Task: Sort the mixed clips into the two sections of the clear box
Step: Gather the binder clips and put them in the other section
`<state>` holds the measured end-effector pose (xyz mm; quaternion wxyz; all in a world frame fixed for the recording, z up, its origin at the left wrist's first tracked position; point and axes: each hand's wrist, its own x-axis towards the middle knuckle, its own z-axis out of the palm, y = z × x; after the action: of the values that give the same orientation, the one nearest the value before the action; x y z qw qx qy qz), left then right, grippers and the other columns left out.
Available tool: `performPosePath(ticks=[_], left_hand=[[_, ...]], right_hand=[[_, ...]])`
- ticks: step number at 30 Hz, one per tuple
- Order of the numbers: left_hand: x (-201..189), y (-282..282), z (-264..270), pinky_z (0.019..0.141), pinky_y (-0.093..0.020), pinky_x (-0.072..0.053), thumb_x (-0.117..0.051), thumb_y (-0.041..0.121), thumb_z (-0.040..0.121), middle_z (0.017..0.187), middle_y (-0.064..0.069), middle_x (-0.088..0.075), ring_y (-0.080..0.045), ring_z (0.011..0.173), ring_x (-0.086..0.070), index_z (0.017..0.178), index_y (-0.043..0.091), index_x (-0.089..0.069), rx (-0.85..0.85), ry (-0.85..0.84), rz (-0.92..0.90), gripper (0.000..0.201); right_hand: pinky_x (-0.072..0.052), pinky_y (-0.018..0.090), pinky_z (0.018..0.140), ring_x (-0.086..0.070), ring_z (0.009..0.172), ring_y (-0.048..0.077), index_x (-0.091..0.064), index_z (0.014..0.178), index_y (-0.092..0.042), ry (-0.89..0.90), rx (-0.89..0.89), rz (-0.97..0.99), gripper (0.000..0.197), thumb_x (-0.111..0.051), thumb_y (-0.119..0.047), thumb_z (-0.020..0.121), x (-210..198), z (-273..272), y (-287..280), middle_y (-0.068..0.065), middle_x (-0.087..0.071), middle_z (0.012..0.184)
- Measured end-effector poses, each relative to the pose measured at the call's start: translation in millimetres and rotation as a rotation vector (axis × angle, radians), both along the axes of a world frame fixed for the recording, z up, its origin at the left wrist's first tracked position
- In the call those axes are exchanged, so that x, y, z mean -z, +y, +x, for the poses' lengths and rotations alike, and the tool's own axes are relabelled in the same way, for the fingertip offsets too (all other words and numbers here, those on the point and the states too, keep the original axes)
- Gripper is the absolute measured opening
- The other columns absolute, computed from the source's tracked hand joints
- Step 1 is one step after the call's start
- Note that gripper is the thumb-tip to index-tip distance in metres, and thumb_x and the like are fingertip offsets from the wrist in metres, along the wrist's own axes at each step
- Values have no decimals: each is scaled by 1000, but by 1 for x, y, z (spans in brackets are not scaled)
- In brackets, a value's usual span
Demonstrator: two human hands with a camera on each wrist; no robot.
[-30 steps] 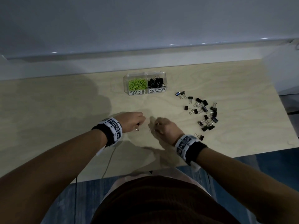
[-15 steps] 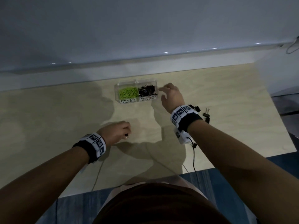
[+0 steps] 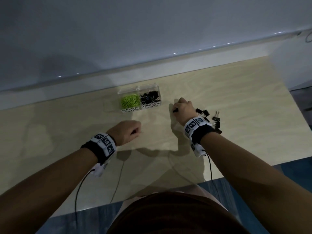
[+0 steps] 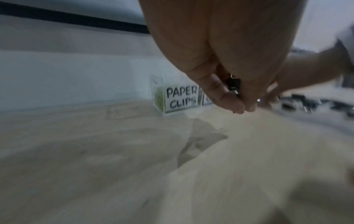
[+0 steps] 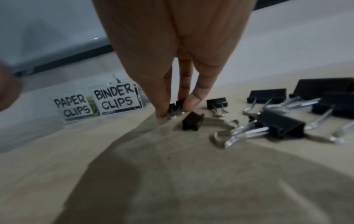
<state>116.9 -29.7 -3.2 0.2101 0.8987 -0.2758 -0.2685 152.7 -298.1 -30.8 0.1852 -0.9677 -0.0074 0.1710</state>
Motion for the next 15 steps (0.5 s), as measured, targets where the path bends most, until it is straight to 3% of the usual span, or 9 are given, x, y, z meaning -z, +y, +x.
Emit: performPosePath(ticks=[3,6,8,12,15], left_hand=[[-21,-30,33,64,-21,-43,-62,19,87,83,4,-61,-12,73,-55,88,13,-58,-225,-160,-112,7],[-31,-52,65,73,-31,-49,-67,12,81,86,-8,-66,-21,77,-61,88,8,-63,-379,-273,-220,9],[-31,-63,81,77,-33,-49,-67,11,80,91,-10,-66,-25,83,-61,88,6,-63,-407,-275,-196,10],[-22,-73,89,84,-33,-45,-63,16,86,109,-8,-60,-26,98,-56,102,10,-62,-379,-269,13,17],[-16,-66,74,81,-38,-49,-65,13,82,106,-9,-59,-28,95,-55,97,10,-65,-365,-469,-81,15]], right_hand=[[-45,35,76,-51,87,35,-66,85,-11,33,34,63,11,-60,-16,77,-1,-3,-3,8,-50,93],[-48,35,74,-51,81,32,-55,75,-19,92,38,70,18,-69,-27,67,-4,-9,-7,2,-45,87],[-48,32,72,-52,79,29,-56,74,-21,108,29,66,19,-72,-28,67,-6,-11,-7,2,-46,87],[-38,24,65,-51,76,22,-68,85,-10,136,-35,8,13,-67,-15,74,-10,-9,-9,7,-51,92],[-39,23,65,-50,75,19,-64,78,-10,195,-36,1,1,-63,-10,77,-18,-9,-10,5,-52,85]])
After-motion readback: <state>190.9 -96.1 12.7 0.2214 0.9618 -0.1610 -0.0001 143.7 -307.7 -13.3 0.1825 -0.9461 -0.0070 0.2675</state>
